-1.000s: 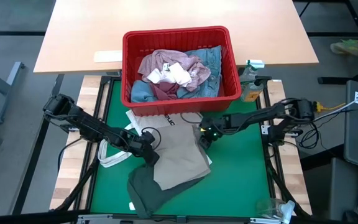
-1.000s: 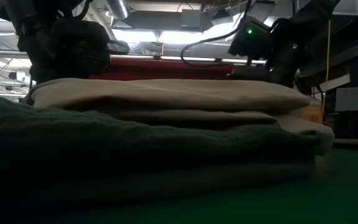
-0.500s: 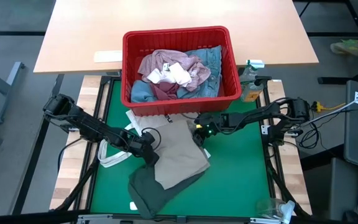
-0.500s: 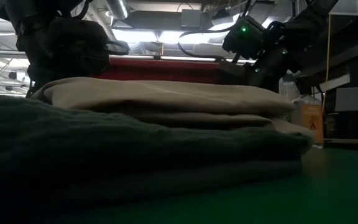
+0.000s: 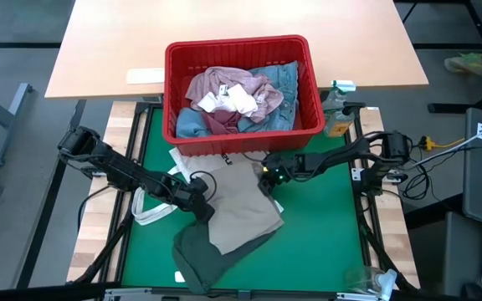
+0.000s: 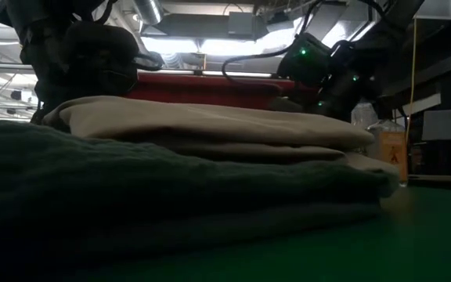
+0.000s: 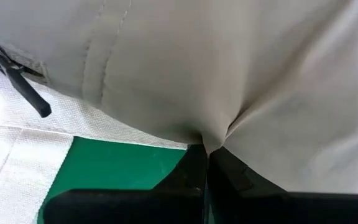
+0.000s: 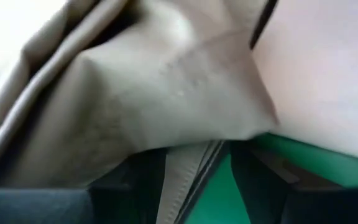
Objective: Fold laundry
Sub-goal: Fold the grey shorts
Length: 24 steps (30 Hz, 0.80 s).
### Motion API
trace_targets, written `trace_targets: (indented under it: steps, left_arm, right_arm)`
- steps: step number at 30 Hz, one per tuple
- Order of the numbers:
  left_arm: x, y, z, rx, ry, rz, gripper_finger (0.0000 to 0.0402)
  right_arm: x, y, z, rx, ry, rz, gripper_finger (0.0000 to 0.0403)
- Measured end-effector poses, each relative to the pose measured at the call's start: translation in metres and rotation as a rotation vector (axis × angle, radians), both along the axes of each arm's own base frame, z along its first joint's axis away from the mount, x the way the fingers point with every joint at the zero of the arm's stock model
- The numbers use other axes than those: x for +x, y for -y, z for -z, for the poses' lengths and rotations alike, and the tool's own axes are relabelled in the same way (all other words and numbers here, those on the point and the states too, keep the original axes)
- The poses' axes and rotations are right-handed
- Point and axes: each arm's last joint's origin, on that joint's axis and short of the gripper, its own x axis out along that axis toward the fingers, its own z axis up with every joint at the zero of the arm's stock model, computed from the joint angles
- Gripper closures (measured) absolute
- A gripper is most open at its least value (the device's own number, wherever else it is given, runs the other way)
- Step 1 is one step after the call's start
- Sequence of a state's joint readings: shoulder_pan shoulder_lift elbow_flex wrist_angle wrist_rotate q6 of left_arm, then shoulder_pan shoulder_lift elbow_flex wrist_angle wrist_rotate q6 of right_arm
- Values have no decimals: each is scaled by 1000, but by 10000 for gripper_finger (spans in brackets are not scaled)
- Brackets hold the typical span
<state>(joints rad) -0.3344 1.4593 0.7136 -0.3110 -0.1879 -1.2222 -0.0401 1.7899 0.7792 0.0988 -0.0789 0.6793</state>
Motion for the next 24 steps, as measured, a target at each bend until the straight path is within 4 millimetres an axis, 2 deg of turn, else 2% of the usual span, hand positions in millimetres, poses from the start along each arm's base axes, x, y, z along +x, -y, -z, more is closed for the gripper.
trace_targets:
  steps: [4, 7, 16, 20, 24]
  left_arm:
    - [0, 0, 0, -4, -1, 1, 402]
    - [0, 0, 0, -4, 1, 0, 402]
    - [1, 0, 0, -5, 7, 0, 402]
    - [0, 0, -3, -14, 15, -2, 402]
    - [-1, -2, -11, -50, 41, 6, 402]
  right_arm:
    - [4, -6, 0, -1, 38, -24, 223]
    - [7, -8, -2, 7, 79, -39, 242]
    - [11, -12, -5, 77, 141, -104, 387]
    - [10, -13, -8, 116, 151, -130, 379]
    - [10, -15, -24, 145, 213, -166, 387]
